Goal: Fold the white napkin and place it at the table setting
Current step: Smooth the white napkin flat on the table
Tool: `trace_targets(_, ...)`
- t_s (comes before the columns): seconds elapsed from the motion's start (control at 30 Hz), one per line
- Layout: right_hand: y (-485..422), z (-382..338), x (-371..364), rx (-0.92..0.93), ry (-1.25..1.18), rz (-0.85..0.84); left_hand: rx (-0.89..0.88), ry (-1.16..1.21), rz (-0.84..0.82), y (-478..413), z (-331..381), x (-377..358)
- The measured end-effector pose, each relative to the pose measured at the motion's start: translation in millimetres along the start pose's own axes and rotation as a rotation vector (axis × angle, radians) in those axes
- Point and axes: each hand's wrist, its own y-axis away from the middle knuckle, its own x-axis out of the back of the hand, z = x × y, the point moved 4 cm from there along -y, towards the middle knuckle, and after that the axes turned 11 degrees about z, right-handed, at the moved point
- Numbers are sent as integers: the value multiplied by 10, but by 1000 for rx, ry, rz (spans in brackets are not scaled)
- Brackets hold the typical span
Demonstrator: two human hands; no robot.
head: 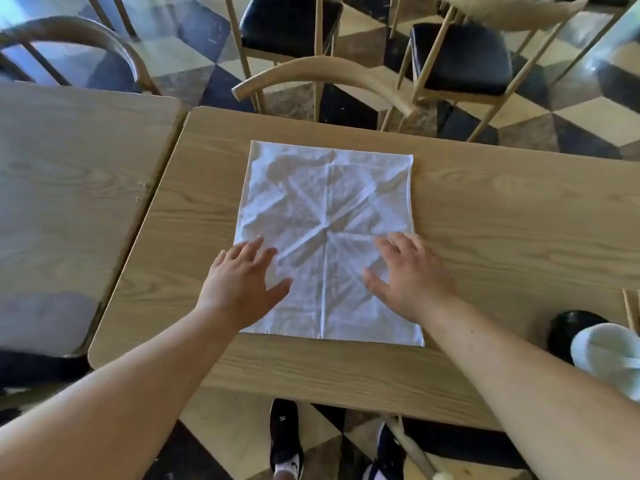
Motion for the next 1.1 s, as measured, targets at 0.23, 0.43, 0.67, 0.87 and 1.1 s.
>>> trace_targets(0.23,-33,4,-433,35,4,-53,-22,7,14,1,-155,-330)
trace_targets(0.43,20,28,-684,55,17,-11,-60,2,107,87,-210,-537)
trace_targets(0.67,116,79,-941,78,4,90,-49,-8,115,119,-261,-688)
trace_targets(0.87,120,109,-1012,83,36,113,-56,-28,82,126,-264,-708)
trace_targets(1.1,225,120,-1054,57,27,117,-81,-42,76,187,-292,-702)
